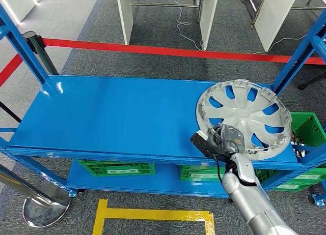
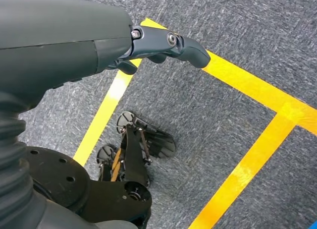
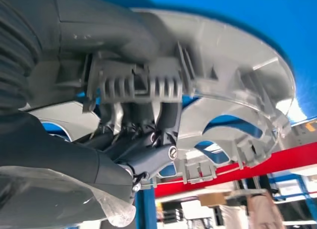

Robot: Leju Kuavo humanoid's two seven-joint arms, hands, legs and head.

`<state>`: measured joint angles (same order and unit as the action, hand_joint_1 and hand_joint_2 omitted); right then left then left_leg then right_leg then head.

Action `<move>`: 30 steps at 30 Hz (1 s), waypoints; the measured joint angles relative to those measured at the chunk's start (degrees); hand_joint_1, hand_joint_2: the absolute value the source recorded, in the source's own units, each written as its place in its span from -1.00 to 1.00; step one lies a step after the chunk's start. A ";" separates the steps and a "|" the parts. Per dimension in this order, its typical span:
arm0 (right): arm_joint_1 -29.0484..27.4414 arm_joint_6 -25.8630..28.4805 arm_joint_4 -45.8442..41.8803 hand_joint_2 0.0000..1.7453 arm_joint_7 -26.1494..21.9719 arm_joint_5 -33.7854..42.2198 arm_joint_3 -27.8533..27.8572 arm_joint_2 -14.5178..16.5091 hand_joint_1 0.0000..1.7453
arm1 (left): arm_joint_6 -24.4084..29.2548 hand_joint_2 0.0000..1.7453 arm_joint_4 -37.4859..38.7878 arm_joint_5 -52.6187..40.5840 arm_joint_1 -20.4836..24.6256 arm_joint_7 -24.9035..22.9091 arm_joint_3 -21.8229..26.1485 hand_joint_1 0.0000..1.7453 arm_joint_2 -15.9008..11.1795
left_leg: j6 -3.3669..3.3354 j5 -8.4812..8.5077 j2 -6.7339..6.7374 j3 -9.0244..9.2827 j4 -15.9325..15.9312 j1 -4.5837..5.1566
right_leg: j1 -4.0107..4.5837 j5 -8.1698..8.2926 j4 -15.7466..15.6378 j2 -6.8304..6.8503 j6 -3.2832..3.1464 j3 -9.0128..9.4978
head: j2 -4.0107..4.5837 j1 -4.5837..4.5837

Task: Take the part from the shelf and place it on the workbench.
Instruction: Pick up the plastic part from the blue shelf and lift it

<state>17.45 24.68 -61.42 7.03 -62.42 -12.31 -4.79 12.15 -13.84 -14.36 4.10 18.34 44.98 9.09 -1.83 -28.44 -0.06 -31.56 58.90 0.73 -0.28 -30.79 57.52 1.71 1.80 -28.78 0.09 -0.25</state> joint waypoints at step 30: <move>0.52 0.10 0.75 1.00 -2.07 0.41 -0.14 0.00 1.00 | 0.15 1.00 0.00 -0.05 0.17 0.26 0.63 -1.00 -0.23 | 0.00 0.00 0.00 0.01 0.00 -0.01 | 0.01 0.01 0.00 -0.03 -0.01 0.00 | 0.00 0.01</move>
<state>17.98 24.79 -60.68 4.96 -62.01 -12.44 -4.79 12.30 -13.84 -14.41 4.27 18.60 45.62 8.85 -1.83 -28.44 -0.06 -31.56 58.90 0.72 -0.27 -30.79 57.52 1.68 1.79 -28.77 0.09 -0.24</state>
